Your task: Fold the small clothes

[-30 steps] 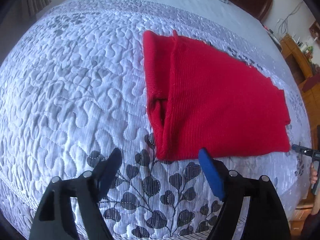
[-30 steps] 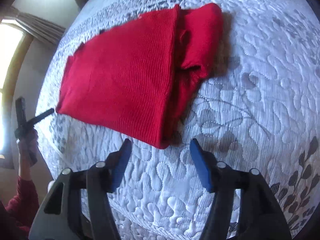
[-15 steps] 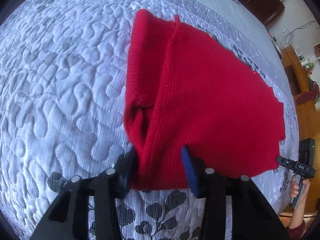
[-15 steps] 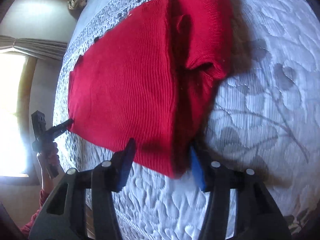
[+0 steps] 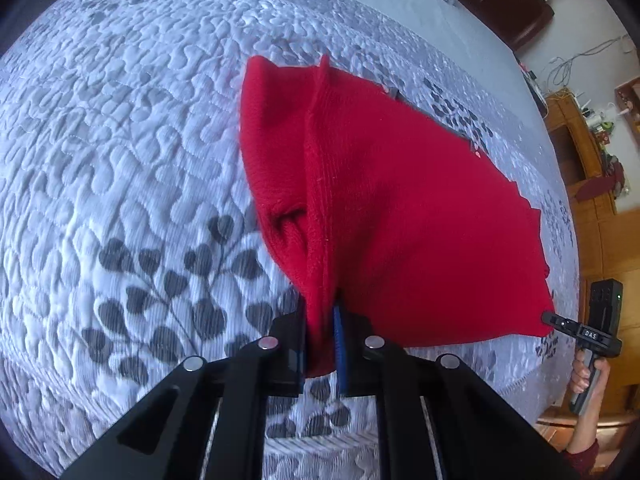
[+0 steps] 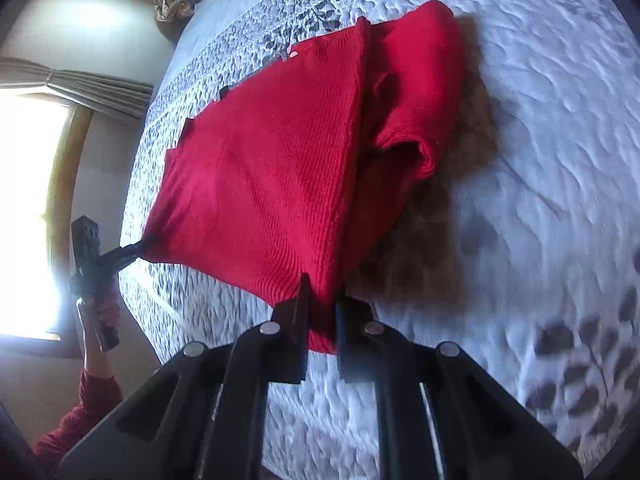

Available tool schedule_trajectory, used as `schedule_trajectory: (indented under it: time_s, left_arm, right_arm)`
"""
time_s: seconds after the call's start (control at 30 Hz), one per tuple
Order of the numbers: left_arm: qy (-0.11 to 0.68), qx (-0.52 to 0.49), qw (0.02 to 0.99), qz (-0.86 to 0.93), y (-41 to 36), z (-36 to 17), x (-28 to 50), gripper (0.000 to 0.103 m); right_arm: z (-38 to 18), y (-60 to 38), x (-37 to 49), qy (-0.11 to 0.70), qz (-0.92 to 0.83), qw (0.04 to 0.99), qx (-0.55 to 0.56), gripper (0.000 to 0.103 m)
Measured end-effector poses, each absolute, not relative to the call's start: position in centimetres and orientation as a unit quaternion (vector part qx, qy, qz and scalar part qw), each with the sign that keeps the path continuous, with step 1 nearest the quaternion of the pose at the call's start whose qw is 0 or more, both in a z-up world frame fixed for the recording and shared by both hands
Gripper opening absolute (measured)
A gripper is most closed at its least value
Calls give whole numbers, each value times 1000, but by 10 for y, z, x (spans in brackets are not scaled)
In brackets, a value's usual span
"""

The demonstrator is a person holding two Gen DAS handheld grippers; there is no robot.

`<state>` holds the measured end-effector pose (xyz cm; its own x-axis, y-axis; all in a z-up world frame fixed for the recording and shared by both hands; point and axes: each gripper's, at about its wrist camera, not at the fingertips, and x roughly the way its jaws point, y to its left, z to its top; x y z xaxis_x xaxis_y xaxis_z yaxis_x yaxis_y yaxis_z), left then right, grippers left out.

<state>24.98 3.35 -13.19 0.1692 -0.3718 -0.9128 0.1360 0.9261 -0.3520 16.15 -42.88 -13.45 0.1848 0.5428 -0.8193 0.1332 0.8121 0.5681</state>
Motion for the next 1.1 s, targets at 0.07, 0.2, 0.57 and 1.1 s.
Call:
schedule_trajectory:
  time_s: [0.07, 0.2, 0.57, 1.1]
  left_arm:
    - [623, -82, 758, -173, 28, -127, 227, 11]
    - [623, -57, 759, -180, 20, -124, 179, 11]
    - [628, 4, 762, -161, 13, -163, 112, 13]
    - [531, 56, 837, -122, 21, -78, 148, 49]
  right_arm:
    - [-129, -432, 140, 628, 138, 720, 263, 9]
    - [-123, -435, 95, 637, 127, 718, 250, 9]
    - [-162, -430, 20, 659, 81, 713, 225, 10]
    - [-82, -433, 71, 612, 55, 780, 123, 38]
